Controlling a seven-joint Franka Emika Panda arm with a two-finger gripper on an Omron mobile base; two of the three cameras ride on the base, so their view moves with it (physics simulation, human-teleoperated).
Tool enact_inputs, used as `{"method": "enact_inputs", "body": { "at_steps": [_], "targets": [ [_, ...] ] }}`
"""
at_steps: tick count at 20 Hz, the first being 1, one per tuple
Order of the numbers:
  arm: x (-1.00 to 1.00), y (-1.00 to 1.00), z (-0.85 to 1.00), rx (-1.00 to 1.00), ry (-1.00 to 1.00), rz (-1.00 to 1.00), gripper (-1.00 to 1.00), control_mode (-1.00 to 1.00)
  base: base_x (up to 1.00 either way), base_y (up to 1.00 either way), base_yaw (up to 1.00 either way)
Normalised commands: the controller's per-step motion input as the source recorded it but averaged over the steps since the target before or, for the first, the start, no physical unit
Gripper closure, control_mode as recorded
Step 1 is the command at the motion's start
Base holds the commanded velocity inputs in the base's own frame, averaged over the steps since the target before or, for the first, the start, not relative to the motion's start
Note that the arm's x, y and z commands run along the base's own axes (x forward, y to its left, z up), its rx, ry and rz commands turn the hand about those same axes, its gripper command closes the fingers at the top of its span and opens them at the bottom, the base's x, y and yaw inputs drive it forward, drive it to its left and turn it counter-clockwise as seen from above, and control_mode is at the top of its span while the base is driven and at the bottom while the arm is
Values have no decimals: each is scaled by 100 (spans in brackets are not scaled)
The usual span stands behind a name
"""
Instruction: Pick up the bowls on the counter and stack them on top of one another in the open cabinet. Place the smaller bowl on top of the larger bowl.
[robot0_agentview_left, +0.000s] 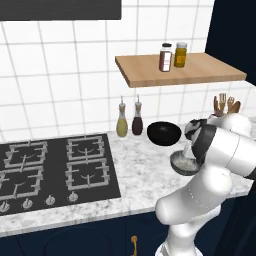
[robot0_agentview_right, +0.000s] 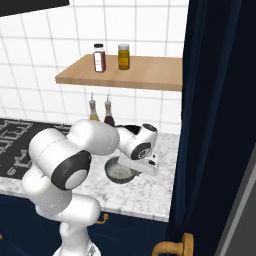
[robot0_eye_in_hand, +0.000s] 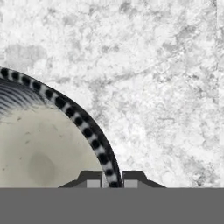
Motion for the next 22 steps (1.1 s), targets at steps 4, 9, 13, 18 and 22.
{"method": "enact_inputs", "body": {
  "at_steps": [4, 9, 13, 18, 22],
  "targets": [
    [-21, 30, 13, 0, -2, -1, 100, -100, 0, 0, 0],
    [-21, 50, 43, -2, 0, -16, 100, -100, 0, 0, 0],
    [-7, 38, 45, 0, 0, -26, 100, -100, 0, 0, 0],
    [-13, 0, 30, 0, -2, -33, 100, -100, 0, 0, 0],
    [-17, 2, 26, 0, -24, -33, 100, -100, 0, 0, 0]
  ]
}}
